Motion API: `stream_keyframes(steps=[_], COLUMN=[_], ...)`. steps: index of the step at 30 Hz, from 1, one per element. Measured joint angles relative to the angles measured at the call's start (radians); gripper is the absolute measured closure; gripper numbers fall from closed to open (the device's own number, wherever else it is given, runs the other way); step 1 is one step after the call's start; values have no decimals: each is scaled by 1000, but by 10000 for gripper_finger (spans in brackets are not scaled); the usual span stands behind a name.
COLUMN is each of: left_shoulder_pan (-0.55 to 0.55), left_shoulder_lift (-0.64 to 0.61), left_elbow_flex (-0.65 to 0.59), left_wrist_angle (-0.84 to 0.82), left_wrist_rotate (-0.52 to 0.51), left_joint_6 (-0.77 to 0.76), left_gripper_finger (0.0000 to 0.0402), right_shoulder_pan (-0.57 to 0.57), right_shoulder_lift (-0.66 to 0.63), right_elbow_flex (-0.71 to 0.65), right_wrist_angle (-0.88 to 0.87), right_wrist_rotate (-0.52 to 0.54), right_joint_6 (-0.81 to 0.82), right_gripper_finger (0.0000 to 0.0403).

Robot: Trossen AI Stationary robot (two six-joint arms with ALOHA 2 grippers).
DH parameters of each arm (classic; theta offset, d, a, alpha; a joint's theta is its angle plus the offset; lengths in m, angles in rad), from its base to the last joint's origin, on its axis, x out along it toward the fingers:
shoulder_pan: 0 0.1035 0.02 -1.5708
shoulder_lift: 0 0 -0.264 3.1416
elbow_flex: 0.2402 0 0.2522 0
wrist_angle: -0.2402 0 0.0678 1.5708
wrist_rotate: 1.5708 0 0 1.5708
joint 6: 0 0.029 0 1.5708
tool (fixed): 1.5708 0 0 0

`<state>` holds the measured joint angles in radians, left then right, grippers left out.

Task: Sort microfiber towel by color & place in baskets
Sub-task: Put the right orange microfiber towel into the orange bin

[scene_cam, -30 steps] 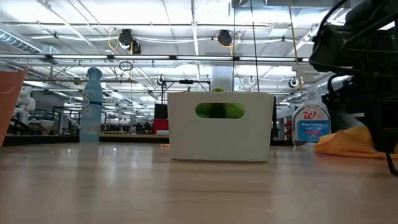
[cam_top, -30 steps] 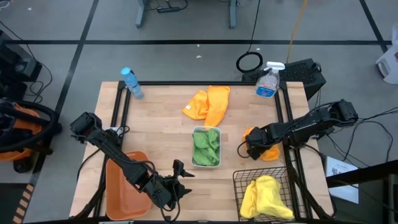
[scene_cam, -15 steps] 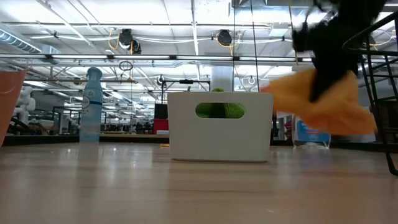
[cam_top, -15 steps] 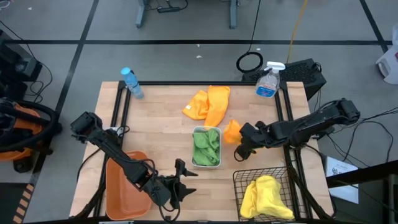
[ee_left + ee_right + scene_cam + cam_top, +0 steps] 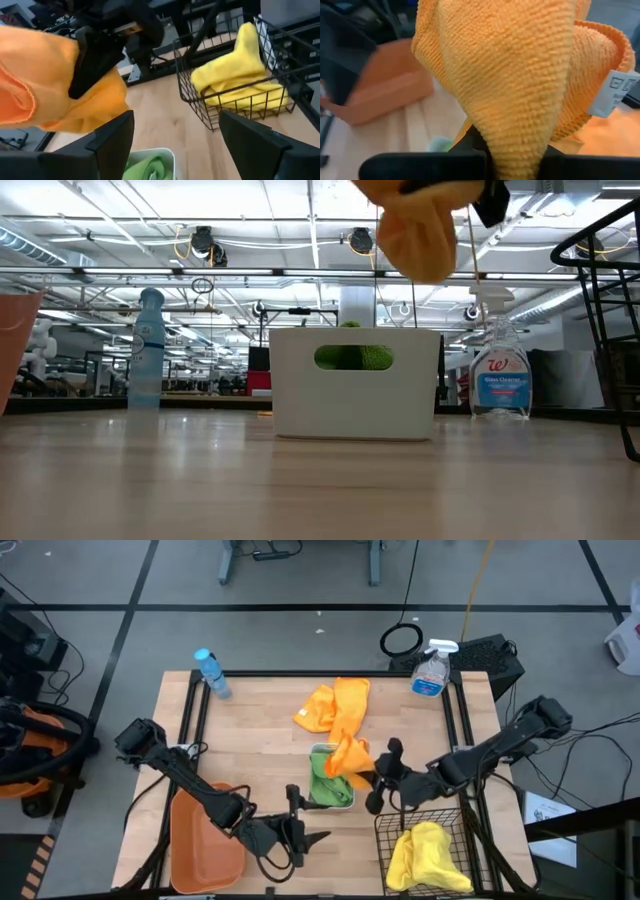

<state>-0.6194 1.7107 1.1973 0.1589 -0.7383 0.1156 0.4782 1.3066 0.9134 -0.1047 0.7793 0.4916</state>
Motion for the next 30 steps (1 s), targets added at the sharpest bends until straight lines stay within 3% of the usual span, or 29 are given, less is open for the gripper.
stream_keyframes(steps=[7, 10, 19, 30], left_shoulder_pan=[17, 38, 55, 72], left_shoulder_lift=[0, -6, -45, -47], left_elbow_flex=[0, 0, 0, 0], left_wrist_angle=[-9, -12, 74, 236], left_wrist_rotate=[-124, -43, 177, 177], left_joint_6=[-84, -134, -132, -14], left_gripper_finger=[105, 105, 104, 104], right_shoulder_pan=[61, 88, 163, 165], right_shoulder_lift=[73, 103, 136, 137], right_elbow_flex=[0, 0, 2, 2], right_wrist_angle=[202, 292, 453, 454], right_wrist_rotate=[-76, -135, -152, -152], right_joint_6=[-112, -187, -387, -399], right_gripper_finger=[390, 390, 390, 390])
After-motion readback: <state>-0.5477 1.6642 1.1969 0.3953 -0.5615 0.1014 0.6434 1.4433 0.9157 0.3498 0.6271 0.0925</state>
